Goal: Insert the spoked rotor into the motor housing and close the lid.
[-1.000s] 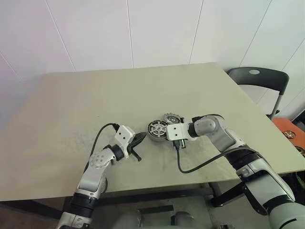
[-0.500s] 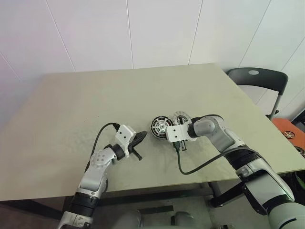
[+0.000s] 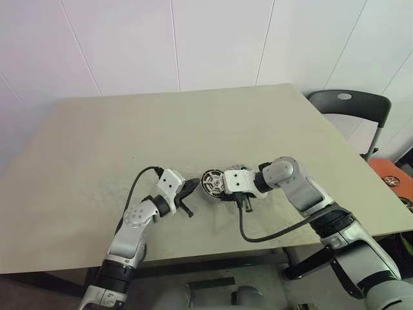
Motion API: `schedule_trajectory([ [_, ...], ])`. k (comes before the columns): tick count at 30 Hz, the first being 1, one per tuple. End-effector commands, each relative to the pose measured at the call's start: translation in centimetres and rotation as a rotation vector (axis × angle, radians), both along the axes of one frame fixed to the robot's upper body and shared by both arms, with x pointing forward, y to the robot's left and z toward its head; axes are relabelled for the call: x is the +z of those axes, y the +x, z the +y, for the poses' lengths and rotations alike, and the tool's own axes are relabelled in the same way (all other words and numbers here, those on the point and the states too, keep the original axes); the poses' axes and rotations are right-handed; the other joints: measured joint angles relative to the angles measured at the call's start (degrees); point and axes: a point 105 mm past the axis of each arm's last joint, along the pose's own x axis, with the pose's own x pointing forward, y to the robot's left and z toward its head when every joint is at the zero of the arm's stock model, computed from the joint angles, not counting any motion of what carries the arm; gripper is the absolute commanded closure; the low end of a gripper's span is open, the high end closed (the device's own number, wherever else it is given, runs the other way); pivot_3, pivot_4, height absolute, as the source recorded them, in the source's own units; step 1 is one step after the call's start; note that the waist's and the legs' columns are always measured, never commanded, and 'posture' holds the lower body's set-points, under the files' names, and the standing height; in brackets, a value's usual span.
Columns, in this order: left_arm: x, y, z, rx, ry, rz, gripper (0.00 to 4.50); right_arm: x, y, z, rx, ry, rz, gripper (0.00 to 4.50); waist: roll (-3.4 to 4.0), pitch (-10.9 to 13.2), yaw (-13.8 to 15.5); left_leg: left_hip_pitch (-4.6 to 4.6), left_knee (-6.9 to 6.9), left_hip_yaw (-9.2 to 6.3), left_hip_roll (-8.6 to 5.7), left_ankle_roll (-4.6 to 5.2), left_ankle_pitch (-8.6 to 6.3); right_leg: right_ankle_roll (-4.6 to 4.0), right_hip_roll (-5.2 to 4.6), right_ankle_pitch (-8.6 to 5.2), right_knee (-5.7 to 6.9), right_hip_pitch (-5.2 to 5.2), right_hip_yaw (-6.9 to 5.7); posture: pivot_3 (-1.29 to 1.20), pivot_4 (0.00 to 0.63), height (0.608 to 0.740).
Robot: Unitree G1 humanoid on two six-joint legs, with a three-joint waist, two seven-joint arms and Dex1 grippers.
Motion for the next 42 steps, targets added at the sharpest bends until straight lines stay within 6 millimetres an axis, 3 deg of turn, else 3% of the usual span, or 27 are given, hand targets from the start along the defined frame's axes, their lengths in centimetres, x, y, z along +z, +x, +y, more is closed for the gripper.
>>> schedule_trajectory([
  [1, 1.9, 0.5, 1.1, 0.002, 0.011, -0.078, 4.5, 1.7, 0.2, 0.1, -0.025, 0.043, -0.007, 4.41, 0.0, 0.0, 0.0, 0.01, 0.01, 0.0, 0.0, 0.0, 0.0, 0.0, 0.0, 0.0, 0.01, 0.01, 0.0, 0.0, 0.0, 0.74],
  [13, 2.4, -1.1, 3.4, -0.053, 0.082, -0.052, 4.5, -0.5, -0.1, 0.3, -0.062, 0.029, 0.056, 4.41, 0.01, 0.0, 0.1, 0.09, 0.0, 0.0, 0.01, 0.0, -0.01, -0.01, 0.0, -0.01, -0.02, -0.02, -0.01, 0.0, 0.0, 0.74],
  [28, 2.5, -0.6, 3.1, -0.052, 0.071, -0.056, 4.5, 0.1, -1.5, -0.4, 0.009, 0.0, 0.094, 4.41, 0.0, 0.0, 0.1, 0.04, -0.01, -0.01, 0.0, 0.01, -0.02, 0.01, -0.01, -0.02, -0.07, -0.02, -0.02, 0.0, 0.0, 0.74],
  [33, 2.4, -0.6, 2.9, -0.055, 0.072, -0.054, 4.5, 0.4, -0.5, 0.5, -0.044, 0.061, 0.068, 4.41, 0.0, 0.0, 0.1, 0.05, -0.01, 0.0, 0.0, 0.01, -0.02, 0.01, -0.01, -0.02, -0.05, -0.01, -0.02, 0.0, 0.0, 0.74],
  [41, 2.4, -0.6, 2.7, -0.05, 0.068, -0.052, 4.5, 0.5, -0.3, 0.5, -0.077, 0.115, 0.105, 2.01, 0.0, 0.0, 0.0, 0.06, 0.01, 0.0, 0.01, 0.01, -0.01, 0.0, 0.0, -0.01, -0.04, -0.02, -0.02, 0.0, 0.0, 0.74],
  [42, 2.3, -0.6, 2.7, -0.049, 0.068, -0.051, 4.5, 0.6, -0.4, 0.4, -0.083, 0.128, 0.115, 2.01, 0.0, 0.0, 0.0, 0.06, 0.01, 0.0, 0.01, 0.01, -0.02, 0.0, 0.0, -0.01, -0.04, -0.02, -0.02, 0.0, 0.0, 0.74],
])
